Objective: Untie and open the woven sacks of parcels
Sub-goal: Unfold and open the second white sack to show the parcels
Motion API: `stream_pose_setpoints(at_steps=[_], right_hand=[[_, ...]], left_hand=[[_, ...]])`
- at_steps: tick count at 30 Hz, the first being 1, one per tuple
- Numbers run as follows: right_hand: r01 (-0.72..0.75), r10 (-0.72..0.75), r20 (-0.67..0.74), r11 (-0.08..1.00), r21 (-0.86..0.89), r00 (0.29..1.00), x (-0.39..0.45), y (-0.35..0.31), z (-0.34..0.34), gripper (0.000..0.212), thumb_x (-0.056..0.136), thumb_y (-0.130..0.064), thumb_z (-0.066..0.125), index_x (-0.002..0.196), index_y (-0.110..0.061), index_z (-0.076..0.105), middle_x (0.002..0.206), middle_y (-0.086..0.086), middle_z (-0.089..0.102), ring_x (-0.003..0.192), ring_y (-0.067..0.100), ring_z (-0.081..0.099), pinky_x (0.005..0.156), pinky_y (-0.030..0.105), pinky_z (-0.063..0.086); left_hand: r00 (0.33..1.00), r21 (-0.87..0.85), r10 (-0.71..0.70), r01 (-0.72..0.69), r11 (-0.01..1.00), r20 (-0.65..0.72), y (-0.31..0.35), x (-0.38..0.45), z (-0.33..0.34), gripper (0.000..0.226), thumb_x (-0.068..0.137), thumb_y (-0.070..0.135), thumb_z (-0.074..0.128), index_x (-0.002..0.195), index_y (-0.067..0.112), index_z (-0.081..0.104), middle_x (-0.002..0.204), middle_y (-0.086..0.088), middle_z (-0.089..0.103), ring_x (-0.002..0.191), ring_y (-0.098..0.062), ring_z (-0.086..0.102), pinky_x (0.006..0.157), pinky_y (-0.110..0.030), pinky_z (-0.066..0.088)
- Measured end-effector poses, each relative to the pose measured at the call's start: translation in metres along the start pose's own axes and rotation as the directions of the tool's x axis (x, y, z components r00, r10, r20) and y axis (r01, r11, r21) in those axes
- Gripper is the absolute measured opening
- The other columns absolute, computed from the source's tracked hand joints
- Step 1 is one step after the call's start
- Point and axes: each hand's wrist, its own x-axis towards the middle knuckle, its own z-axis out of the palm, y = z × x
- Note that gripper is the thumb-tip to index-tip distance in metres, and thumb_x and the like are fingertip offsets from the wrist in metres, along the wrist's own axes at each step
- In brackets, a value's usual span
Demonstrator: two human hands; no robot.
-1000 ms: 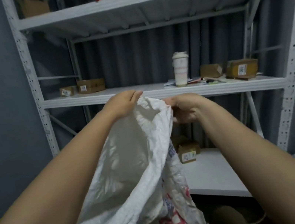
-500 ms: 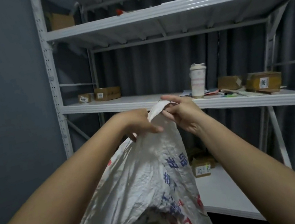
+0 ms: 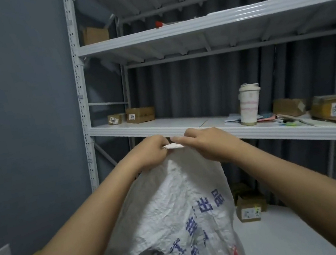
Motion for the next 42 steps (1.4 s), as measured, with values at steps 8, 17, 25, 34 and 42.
stream_pose_setpoints(at_steps=[8,17,25,34,42], right_hand=[[-0.113,0.115,-0.006,0.982,0.151,0.993,-0.004,0.020,0.008,0.029,0.101,-0.038,0.037,0.121,-0.025,0.052,0.096,-0.003,0.046,0.084,0.020,0.052,0.063,0.031,0.033],[-0.110,0.116,0.081,0.991,-0.077,0.990,-0.005,0.044,0.009,0.032,0.097,-0.028,0.041,0.128,-0.025,0.043,0.101,0.008,0.066,0.088,0.030,0.060,0.062,0.032,0.028],[-0.155,0.155,0.149,0.988,-0.007,0.977,-0.016,0.048,0.017,0.041,0.101,-0.038,0.032,0.141,-0.027,0.034,0.121,0.005,0.061,0.106,0.027,0.057,0.069,0.033,0.038],[-0.177,0.165,0.076,0.964,0.197,0.983,-0.022,0.048,0.020,0.034,0.099,-0.046,0.037,0.123,-0.026,0.051,0.107,0.003,0.067,0.092,0.023,0.061,0.076,0.036,0.046],[-0.117,0.117,-0.007,0.992,-0.040,0.993,-0.033,0.048,0.019,0.039,0.100,-0.040,0.031,0.126,-0.022,0.053,0.100,0.002,0.067,0.084,0.024,0.064,0.060,0.030,0.041]], left_hand=[[0.976,0.222,0.201,-0.178,0.959,-0.084,-0.025,0.018,0.029,0.040,0.093,0.055,0.036,0.098,0.019,0.052,0.090,0.005,0.055,0.079,-0.014,0.053,0.066,-0.033,0.042],[0.791,0.405,0.568,-0.454,0.794,-0.228,-0.021,0.056,0.034,0.025,0.089,0.036,0.045,0.084,0.019,0.062,0.069,0.002,0.061,0.058,-0.018,0.057,0.044,-0.025,0.031],[0.814,0.353,0.527,-0.432,0.830,-0.244,-0.016,0.075,0.047,0.029,0.089,0.039,0.047,0.090,0.013,0.061,0.080,0.000,0.065,0.068,-0.020,0.061,0.049,-0.031,0.037],[0.850,0.286,0.515,-0.468,0.836,-0.115,-0.008,0.081,0.043,0.035,0.090,0.051,0.049,0.092,0.019,0.064,0.082,0.003,0.067,0.075,-0.017,0.061,0.059,-0.030,0.038],[0.938,0.003,0.333,-0.335,0.942,0.093,-0.004,0.079,0.037,0.026,0.087,0.046,0.059,0.086,0.022,0.067,0.072,0.011,0.063,0.064,-0.004,0.055,0.059,-0.022,0.039]])
